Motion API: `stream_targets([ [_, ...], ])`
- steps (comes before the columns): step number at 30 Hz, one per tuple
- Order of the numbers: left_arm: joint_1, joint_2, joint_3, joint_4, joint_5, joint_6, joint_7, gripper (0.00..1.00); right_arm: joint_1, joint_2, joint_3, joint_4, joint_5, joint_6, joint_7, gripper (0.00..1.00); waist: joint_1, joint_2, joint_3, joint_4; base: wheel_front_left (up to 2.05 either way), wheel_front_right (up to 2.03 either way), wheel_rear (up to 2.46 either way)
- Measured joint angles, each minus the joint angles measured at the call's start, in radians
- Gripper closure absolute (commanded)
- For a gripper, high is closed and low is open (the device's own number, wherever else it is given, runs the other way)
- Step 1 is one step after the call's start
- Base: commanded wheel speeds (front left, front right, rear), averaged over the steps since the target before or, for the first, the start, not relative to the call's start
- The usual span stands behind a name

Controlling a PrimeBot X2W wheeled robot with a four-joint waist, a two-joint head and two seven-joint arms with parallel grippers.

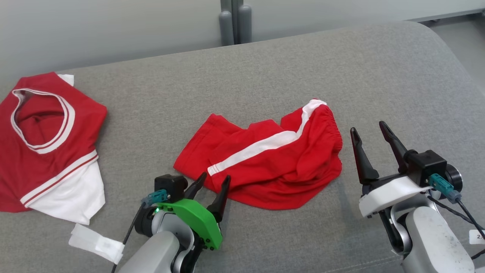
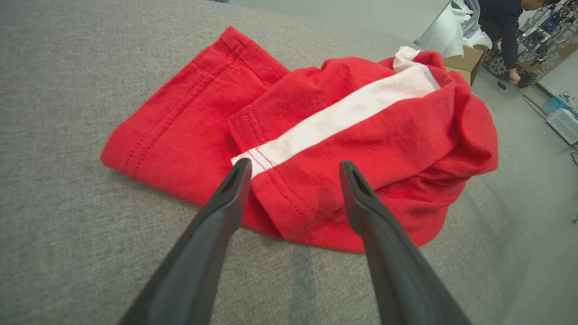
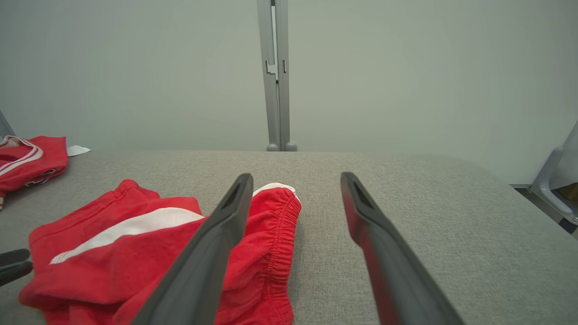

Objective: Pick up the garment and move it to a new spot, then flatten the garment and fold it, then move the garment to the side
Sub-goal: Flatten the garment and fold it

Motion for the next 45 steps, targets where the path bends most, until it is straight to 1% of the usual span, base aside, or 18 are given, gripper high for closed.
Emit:
stream_targets([
  [4, 0.026, 0.0, 0.036, 0.0, -0.091, 0.012, 0.019, 0.0, 0.0, 0.011, 0.03, 0.002, 0.0, 0.01, 0.0, 0.0, 0.0, 0.0, -0.026, 0.036, 0.0, 0.0, 0.0],
  [6, 0.029, 0.001, 0.05, 0.002, -0.107, 0.024, 0.023, 0.0, 0.0, 0.013, 0.043, 0.003, -0.001, 0.014, 0.0, 0.0, 0.0, 0.0, -0.038, 0.045, 0.0, 0.0, 0.0],
  [7, 0.03, 0.0, 0.056, 0.002, -0.135, 0.026, 0.031, 0.0, 0.0, 0.013, 0.046, 0.003, -0.002, 0.018, 0.0, 0.0, 0.0, 0.0, -0.045, 0.046, 0.0, 0.0, 0.0],
  [9, 0.03, 0.0, 0.057, 0.001, -0.152, 0.035, 0.035, 0.0, 0.0, 0.012, 0.048, 0.003, -0.002, 0.018, 0.0, 0.0, 0.0, 0.0, -0.045, 0.04, 0.0, 0.0, 0.0],
  [14, 0.03, 0.0, 0.052, -0.005, -0.163, 0.036, 0.042, 0.0, 0.0, 0.012, 0.048, 0.003, -0.004, 0.018, 0.0, 0.0, 0.0, 0.0, -0.037, 0.02, 0.0, 0.0, 0.0],
  [18, 0.028, 0.0, 0.036, -0.015, -0.195, 0.036, 0.043, 0.0, 0.0, 0.011, 0.043, 0.002, -0.004, 0.018, 0.0, 0.0, 0.0, 0.0, -0.024, -0.004, 0.0, 0.0, 0.0],
  [28, 0.001, -0.001, 0.043, 0.017, -0.233, 0.063, 0.051, 0.0, -0.003, 0.009, 0.038, -0.001, -0.011, 0.021, 0.0, 0.0, 0.0, 0.0, 0.008, -0.048, 0.0, 0.0, 0.0],
  [33, 0.0, -0.001, 0.057, 0.028, -0.301, 0.067, 0.062, 0.0, -0.003, 0.003, 0.026, -0.002, -0.012, 0.021, 0.0, 0.0, 0.0, 0.0, 0.02, -0.059, 0.0, 0.0, 0.0],
  [36, 0.0, -0.001, 0.074, 0.023, -0.384, 0.073, 0.076, 0.0, -0.003, 0.003, 0.026, -0.003, -0.012, 0.021, 0.0, 0.0, 0.0, 0.0, 0.021, -0.06, 0.0, 0.0, 0.0],
  [37, 0.001, -0.001, 0.087, 0.012, -0.451, 0.073, 0.089, 0.0, -0.003, 0.003, 0.026, -0.002, -0.013, 0.021, 0.0, 0.0, 0.0, 0.0, 0.021, -0.06, 0.0, 0.0, 0.0],
  [40, 0.001, -0.001, 0.09, -0.004, -0.531, 0.073, 0.119, 0.0, -0.003, 0.005, 0.028, -0.002, -0.013, 0.021, 0.0, 0.0, 0.0, 0.0, 0.019, -0.059, 0.0, 0.0, 0.0],
  [45, 0.001, -0.001, 0.06, -0.004, -0.545, 0.075, 0.135, 0.0, -0.003, 0.006, 0.035, -0.001, -0.018, 0.021, 0.0, 0.0, 0.0, 0.0, 0.015, -0.059, 0.0, 0.0, 0.0],
])
